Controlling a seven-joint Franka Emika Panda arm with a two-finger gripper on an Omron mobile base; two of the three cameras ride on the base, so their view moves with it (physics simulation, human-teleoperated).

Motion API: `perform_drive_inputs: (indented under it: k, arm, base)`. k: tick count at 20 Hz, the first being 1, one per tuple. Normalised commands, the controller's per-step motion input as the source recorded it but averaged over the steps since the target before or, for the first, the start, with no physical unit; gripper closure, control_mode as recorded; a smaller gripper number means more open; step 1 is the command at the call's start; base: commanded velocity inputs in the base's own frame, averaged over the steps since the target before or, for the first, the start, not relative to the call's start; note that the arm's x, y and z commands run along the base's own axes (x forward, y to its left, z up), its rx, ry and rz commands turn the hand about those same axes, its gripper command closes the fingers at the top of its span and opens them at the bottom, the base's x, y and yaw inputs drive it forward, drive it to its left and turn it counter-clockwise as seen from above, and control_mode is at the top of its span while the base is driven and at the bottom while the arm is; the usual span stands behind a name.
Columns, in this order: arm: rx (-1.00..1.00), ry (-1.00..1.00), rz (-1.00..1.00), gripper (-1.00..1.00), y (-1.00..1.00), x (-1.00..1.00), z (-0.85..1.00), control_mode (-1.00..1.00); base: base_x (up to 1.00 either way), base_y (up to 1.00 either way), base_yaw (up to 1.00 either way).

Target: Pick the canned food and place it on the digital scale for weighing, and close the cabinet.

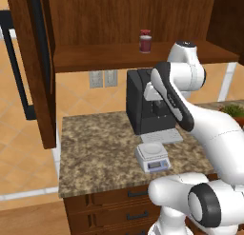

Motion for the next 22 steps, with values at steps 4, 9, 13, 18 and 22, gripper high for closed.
perform_drive_inputs:
  k: [4, 9, 13, 18, 22]
  arm:
    - [0.00, -0.21, 0.00, -1.00, 0.00, -0.65, 0.01, -1.00]
    - [-0.01, -0.56, 0.00, -1.00, 0.00, -0.91, 0.35, -1.00]
    - [0.00, -0.39, 0.00, -1.00, 0.00, -0.56, 0.59, -1.00]
    - [0.00, -0.19, 0.00, -1.00, 0.00, -0.22, 0.63, -1.00]
    - [0.00, -0.13, -0.02, -1.00, 0.00, -0.13, 0.73, -1.00]
  base:
    - [0.00, 0.00, 0.00]
    - [0.00, 0.00, 0.00]
    - [0.00, 0.00, 0.00]
    - [0.00, 0.00, 0.00]
    - [0.00, 0.00, 0.00]
